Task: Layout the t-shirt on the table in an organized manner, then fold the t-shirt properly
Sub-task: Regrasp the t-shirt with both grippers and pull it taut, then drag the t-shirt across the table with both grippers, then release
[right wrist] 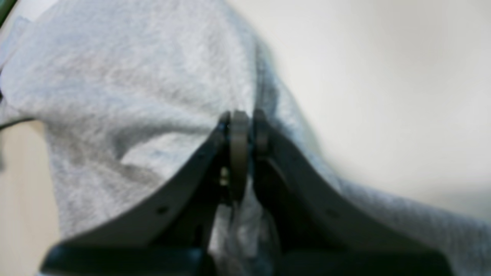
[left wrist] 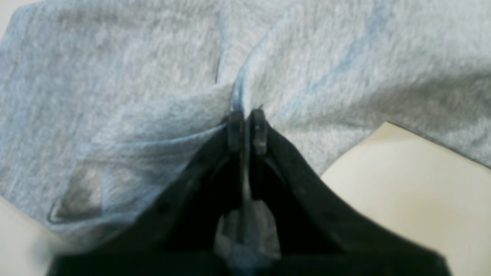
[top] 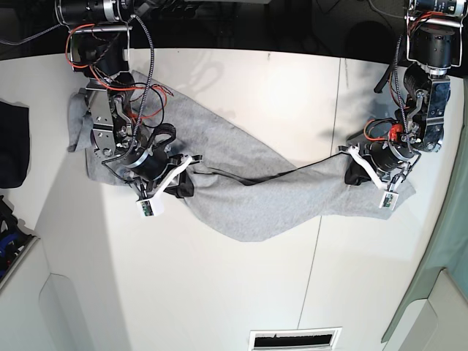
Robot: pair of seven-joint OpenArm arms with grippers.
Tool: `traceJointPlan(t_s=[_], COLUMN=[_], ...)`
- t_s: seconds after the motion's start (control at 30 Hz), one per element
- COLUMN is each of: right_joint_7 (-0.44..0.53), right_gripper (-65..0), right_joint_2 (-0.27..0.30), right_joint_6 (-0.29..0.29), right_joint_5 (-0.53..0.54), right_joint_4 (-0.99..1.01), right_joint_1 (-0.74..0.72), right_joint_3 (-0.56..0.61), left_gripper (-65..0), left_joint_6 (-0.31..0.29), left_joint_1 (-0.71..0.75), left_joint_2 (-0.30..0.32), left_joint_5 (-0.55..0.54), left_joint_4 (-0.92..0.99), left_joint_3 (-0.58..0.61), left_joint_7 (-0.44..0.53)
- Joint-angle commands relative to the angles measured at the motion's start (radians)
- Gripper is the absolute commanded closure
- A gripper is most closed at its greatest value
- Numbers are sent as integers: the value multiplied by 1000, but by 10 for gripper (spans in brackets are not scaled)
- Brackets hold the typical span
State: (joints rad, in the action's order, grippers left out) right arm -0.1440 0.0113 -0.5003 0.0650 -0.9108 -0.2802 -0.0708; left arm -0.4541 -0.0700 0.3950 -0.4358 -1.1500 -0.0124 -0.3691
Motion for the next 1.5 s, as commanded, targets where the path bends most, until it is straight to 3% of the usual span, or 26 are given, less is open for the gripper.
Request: traceJointPlan(t_s=[0.0, 0.1, 0.3, 0.47, 0.57, 0.8, 0.83, 0.97, 1.03, 1.1, 1.17, 1.27, 1.47], right_joint_7=[6, 6, -51, -106, -111, -111, -111, -111, -111, -111, -110, -105, -92], right_gripper=[0, 0, 0, 0, 0, 0, 0, 0, -115, -229, -286, -289, -289], right_joint_2=[6, 6, 5, 11, 29, 105, 113, 124, 124, 124, 124, 124, 85], right_joint_6=[-10, -47, -47, -47, -47, -46, -46, -42, -34, -26, -21, -19, -14], right_joint_5=[2, 3, 6, 6, 18, 48, 48, 56, 78, 101, 118, 155, 188], right_joint_4=[-27, -104, -415, -648, -747, -798, -795, -772, -768, -768, -768, -768, -767], right_joint_1=[-21, -9, 121, 270, 380, 554, 568, 589, 589, 588, 585, 568, 458], right_joint_3=[-1, -14, -17, -17, -17, -17, -17, -17, -17, -17, -17, -17, -17], left_gripper=[0, 0, 0, 0, 0, 0, -10, -175, -222, -229, -229, -229, -229], left_joint_6=[-5, -6, -14, -109, -146, -217, -225, -224, -224, -224, -224, -219, -132], left_joint_1=[-22, -21, 51, 170, 279, 463, 480, 505, 504, 494, 480, 441, 364], left_joint_2=[13, 38, 113, 135, 140, 137, 136, 137, 137, 137, 137, 126, 81], left_joint_5=[-8, -12, -65, -162, -180, -181, -181, -181, -190, -227, -276, -329, -259], left_joint_4=[-13, -45, -275, -516, -633, -705, -701, -680, -680, -684, -693, -700, -634], left_joint_3=[-5, -5, -26, -69, -90, -119, -119, -119, -119, -124, -144, -177, -151], left_joint_7=[23, 21, -52, -152, -163, -167, -167, -167, -167, -167, -167, -167, -167])
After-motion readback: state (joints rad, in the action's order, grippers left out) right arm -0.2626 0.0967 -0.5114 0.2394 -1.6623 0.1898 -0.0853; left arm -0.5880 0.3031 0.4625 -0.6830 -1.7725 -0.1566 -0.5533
